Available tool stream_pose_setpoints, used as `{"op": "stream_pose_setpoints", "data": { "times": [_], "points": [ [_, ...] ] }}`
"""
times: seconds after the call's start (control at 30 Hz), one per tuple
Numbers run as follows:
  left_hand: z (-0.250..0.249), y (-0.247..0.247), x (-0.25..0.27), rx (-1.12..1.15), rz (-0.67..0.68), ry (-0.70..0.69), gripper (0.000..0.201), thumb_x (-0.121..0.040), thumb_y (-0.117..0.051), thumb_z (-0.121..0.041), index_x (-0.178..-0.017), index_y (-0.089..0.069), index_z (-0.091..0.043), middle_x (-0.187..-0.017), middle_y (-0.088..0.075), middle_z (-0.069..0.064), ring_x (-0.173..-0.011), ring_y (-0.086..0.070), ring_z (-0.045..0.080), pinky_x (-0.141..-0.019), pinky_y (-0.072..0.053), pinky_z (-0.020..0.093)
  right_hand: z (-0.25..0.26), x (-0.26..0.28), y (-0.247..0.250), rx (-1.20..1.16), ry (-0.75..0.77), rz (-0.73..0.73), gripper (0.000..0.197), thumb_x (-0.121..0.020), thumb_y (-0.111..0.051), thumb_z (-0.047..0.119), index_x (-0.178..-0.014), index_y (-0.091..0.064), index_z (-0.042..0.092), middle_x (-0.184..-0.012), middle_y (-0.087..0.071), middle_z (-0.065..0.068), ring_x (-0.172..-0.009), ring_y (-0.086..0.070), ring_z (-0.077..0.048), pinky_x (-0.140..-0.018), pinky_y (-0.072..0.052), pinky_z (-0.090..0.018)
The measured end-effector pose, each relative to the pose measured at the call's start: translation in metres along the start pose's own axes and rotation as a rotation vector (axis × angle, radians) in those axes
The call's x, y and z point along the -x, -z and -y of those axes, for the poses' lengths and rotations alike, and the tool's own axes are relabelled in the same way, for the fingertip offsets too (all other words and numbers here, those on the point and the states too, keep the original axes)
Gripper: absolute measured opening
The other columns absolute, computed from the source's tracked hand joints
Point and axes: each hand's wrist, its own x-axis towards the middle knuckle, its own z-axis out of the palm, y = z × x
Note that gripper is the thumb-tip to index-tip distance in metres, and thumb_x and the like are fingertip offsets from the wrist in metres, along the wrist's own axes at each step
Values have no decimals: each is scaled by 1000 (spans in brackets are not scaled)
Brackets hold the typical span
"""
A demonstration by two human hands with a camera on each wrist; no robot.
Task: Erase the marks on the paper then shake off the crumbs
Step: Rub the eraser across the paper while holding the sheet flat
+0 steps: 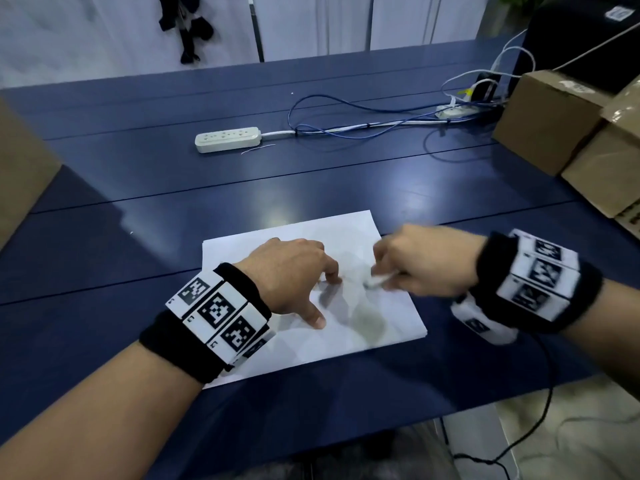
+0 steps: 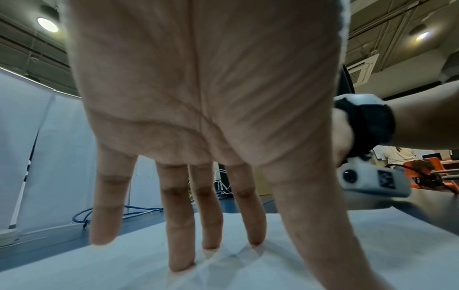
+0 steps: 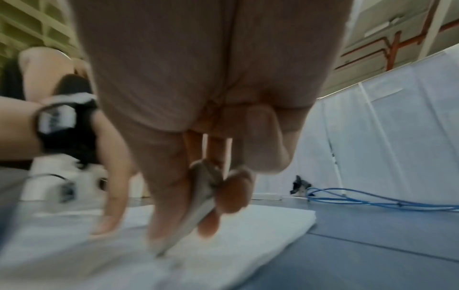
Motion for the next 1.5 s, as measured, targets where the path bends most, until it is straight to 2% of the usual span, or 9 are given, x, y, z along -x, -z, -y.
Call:
{"op": "stream_pose_setpoints", "data": {
  "times": [0.1,0.3,0.5,0.6,0.77,0.97,1.13,1.37,1.5],
  "points": [
    [1,-1,0,7,5,-1,63,-70,-77,-63,-125,-55,-40,-117,-51,-13,-109,-52,13,-89,-42,36,11,16,-6,-164,150,119,21,-89,-63,31,-108,-72,29,-96,-62,8,-88,-57,-15,-74,-45,-29],
    [0,0,1,9,3,-4,63,-71,-77,-62,-126,-54,-39,-116,-51,-13,-107,-52,14,-84,-42,35,-19,-18,-1,-68,-151,-108,24,-90,-57,39,-101,-72,24,-90,-68,0,-92,-61,-24,-76,-51,-36],
    [0,-2,0,11,-2,3,61,-70,-78,-62,-123,-56,-39,-116,-51,-13,-106,-53,13,-84,-43,35,-6,10,-10,-218,148,49,22,-87,-67,28,-107,-74,26,-89,-60,12,-74,-50,-2,-72,-38,-15],
    [0,0,1,10,1,3,62,-70,-77,-62,-123,-55,-40,-115,-51,-13,-106,-53,13,-86,-44,36,-11,0,-8,-237,112,48,23,-87,-68,31,-108,-74,27,-81,-54,18,-73,-49,7,-74,-38,-17],
    [-1,-1,2,21,0,10,63,-70,-78,-61,-125,-55,-39,-116,-51,-12,-106,-52,14,-83,-42,35,-23,-14,-3,-83,-96,-123,21,-90,-60,35,-105,-73,28,-94,-66,5,-94,-60,-20,-78,-49,-34],
    [0,0,1,23,6,6,61,-70,-78,-61,-123,-56,-40,-116,-51,-12,-107,-53,13,-86,-42,35,-5,13,-6,-177,127,80,21,-88,-65,33,-108,-72,31,-85,-53,17,-77,-46,-3,-76,-44,-25],
    [-1,0,3,30,-2,2,60,-71,-77,-60,-123,-56,-39,-115,-51,-13,-105,-53,14,-80,-37,33,-31,-15,-4,-152,-58,-123,33,-84,-60,58,-95,-75,30,-72,-58,12,-78,-57,-14,-72,-48,-30],
    [1,0,3,32,5,-3,59,-71,-77,-61,-122,-56,-40,-116,-50,-13,-106,-52,12,-86,-43,35,-9,18,-11,-21,135,27,28,-91,-50,48,-114,-64,40,-96,-59,12,-95,-57,-13,-76,-49,-35],
    [0,1,3,24,8,-1,58,-71,-77,-61,-121,-56,-39,-115,-50,-13,-106,-52,13,-83,-41,34,-18,1,-3,-80,16,16,27,-89,-60,41,-115,-67,41,-98,-65,12,-98,-60,-15,-78,-48,-32]
  ]
}}
